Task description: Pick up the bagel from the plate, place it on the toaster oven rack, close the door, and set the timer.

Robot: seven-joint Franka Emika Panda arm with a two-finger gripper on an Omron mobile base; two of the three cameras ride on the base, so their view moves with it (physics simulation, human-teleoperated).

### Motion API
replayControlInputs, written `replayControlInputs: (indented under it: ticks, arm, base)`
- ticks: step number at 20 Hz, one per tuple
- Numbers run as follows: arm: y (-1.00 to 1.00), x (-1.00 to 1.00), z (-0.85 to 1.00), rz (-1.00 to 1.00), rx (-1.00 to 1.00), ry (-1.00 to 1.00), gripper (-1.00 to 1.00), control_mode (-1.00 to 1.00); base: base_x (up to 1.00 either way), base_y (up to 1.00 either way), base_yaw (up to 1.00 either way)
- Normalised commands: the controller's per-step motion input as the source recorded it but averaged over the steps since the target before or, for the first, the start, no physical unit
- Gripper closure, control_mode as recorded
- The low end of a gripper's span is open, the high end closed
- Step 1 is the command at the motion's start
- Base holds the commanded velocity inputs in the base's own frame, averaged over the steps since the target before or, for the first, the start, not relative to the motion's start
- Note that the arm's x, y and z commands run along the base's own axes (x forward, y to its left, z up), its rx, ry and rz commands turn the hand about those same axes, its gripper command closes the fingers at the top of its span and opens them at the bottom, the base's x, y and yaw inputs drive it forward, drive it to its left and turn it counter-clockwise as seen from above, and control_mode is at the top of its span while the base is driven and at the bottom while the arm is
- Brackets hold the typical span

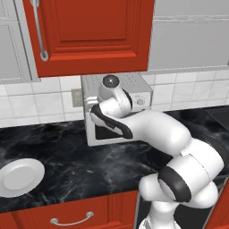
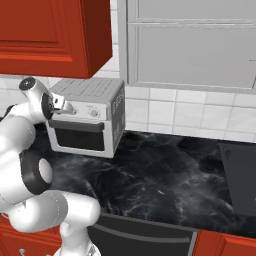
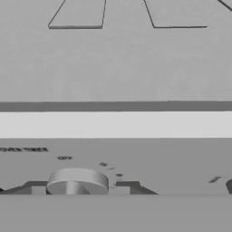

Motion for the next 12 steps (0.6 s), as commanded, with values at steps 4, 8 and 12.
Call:
replayControlInputs:
  ticks: [4,8,12]
  arm:
    - [-0.61,0.1,0.19,0.0,0.19,-0.04,1.0,-1.0]
    - [-0.66,0.03,0.4,-0.01,0.2,-0.06,1.0,-1.0]
    - [-0.71,0.04,0.7,-0.03,0.2,-0.05,1.0,-1.0]
  base:
    - [0.0,0.0,0.0]
    - [0.0,0.0,0.0]
    - [0.0,0.0,0.0]
